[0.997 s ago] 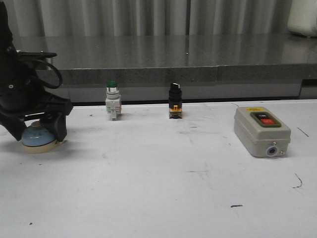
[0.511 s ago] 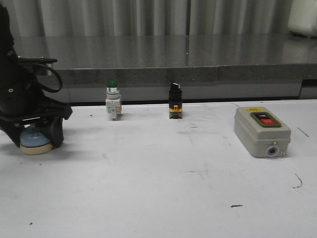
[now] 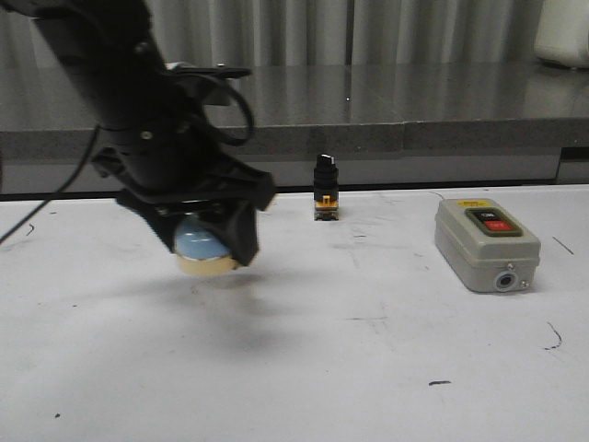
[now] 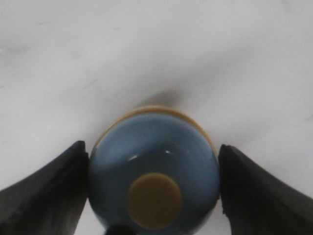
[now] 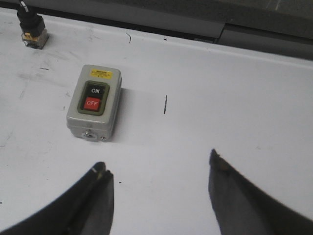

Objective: Place and press bell with both arms
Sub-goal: 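Lift the bell and carry it to the table center, lowering it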

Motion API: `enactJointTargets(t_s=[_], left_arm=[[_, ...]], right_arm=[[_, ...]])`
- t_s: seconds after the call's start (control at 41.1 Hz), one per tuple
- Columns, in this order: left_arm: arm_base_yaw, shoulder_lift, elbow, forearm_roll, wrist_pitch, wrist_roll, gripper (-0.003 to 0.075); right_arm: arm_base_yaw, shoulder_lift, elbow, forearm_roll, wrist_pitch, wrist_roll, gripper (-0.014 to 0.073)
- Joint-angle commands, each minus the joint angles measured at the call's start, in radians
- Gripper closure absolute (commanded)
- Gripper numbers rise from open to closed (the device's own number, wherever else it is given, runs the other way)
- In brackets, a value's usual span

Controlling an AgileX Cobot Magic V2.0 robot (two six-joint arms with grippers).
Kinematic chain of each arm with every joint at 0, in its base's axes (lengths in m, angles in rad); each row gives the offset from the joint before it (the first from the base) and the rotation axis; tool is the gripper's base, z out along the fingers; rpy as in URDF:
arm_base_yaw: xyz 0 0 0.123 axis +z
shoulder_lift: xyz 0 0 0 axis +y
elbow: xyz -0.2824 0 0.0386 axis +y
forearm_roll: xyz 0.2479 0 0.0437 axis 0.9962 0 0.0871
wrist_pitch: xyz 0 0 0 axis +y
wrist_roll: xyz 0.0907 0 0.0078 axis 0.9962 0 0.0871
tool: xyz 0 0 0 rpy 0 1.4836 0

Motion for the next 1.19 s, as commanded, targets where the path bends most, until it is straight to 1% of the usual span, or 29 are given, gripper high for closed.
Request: enactJointTargets(t_s=[0.0, 0.097, 0.195, 0.413, 0.486, 0.608, 0.681, 0.851, 0.997, 1.167], left_arm=[[-0.083, -0.010, -0.086, 0.000, -0.006, -0.002, 0.0355], [-0.131, 0.046, -0.157, 0.002, 0.030, -0.002, 0.0355], [-0.159, 0.098, -0.213, 0.008, 0.059, -0.002, 0.0355], [-0.164, 0.153, -0.245, 0.012, 0.083, -0.002, 0.0352], [-0.164, 0.153, -0.245, 0.012, 0.097, 0.002, 0.0326], [-0.164, 0.153, -0.245, 0.012, 0.104, 0.002, 0.0251], [-0.164, 0.153, -0.245, 0.012, 0.101, 0.002, 0.0220], [-0.164, 0.153, -0.245, 0.010, 0.101, 0.002, 0.0190], [-0.164, 0.153, -0.245, 0.009, 0.101, 0.002, 0.0132], [-0.160, 0.111, -0.245, 0.002, 0.102, 0.002, 0.0133]], right_arm=[[-0.006, 0.004, -0.037, -0.007, -0.076, 0.000, 0.0140], [-0.006, 0.004, -0.037, -0.007, -0.076, 0.000, 0.0140], [-0.006, 0.004, -0.037, -0.007, -0.076, 0.000, 0.0140], [-0.006, 0.004, -0.037, -0.007, -0.076, 0.000, 0.0140], [-0.006, 0.004, -0.037, -0.007, -0.076, 0.000, 0.0140], [-0.006, 0.004, -0.037, -0.007, -0.076, 0.000, 0.0140], [-0.006, 0.004, -0.037, -0.007, -0.076, 0.000, 0.0140], [-0.006, 0.004, -0.037, -0.007, -0.076, 0.000, 0.0140], [-0.006, 0.004, -0.037, -0.007, -0.076, 0.000, 0.0140], [-0.006, 0.004, -0.037, -0.007, -0.076, 0.000, 0.0140]])
